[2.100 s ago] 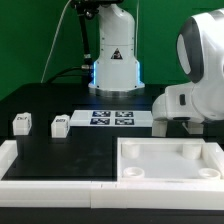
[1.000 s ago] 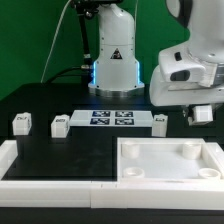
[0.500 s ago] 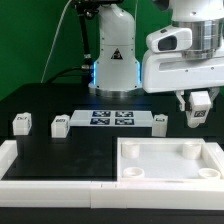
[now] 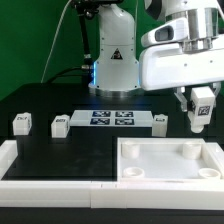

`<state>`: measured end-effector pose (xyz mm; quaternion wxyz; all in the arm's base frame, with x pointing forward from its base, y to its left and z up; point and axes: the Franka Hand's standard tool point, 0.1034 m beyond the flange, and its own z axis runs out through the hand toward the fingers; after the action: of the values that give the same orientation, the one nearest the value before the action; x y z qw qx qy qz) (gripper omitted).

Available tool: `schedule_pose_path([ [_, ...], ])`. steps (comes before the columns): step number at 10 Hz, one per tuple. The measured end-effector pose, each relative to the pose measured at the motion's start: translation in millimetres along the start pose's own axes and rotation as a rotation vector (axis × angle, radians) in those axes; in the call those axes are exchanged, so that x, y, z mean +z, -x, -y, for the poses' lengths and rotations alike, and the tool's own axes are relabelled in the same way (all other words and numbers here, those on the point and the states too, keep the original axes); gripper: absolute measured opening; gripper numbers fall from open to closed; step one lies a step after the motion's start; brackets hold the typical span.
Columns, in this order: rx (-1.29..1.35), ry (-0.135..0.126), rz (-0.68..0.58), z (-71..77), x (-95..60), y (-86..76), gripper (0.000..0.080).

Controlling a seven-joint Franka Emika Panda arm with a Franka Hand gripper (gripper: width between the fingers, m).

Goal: Assemble one leg

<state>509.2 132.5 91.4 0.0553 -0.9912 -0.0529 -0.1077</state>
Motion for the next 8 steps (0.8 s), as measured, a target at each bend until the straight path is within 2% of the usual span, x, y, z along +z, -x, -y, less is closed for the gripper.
schedule_pose_path([
  [1, 0.003, -0.001, -0.021, -1.2, -7.1, -15.8, 0.0288],
  [2, -0.008, 0.000, -0.035, -4.0, -8.6, -24.8, 0.0288],
  [4, -0.010, -0.002, -0.058, -12.3, -1.0, -55.2, 0.0288],
  [8, -0.013, -0.001, -0.104, -11.7, 1.6, -53.4, 0.0288],
])
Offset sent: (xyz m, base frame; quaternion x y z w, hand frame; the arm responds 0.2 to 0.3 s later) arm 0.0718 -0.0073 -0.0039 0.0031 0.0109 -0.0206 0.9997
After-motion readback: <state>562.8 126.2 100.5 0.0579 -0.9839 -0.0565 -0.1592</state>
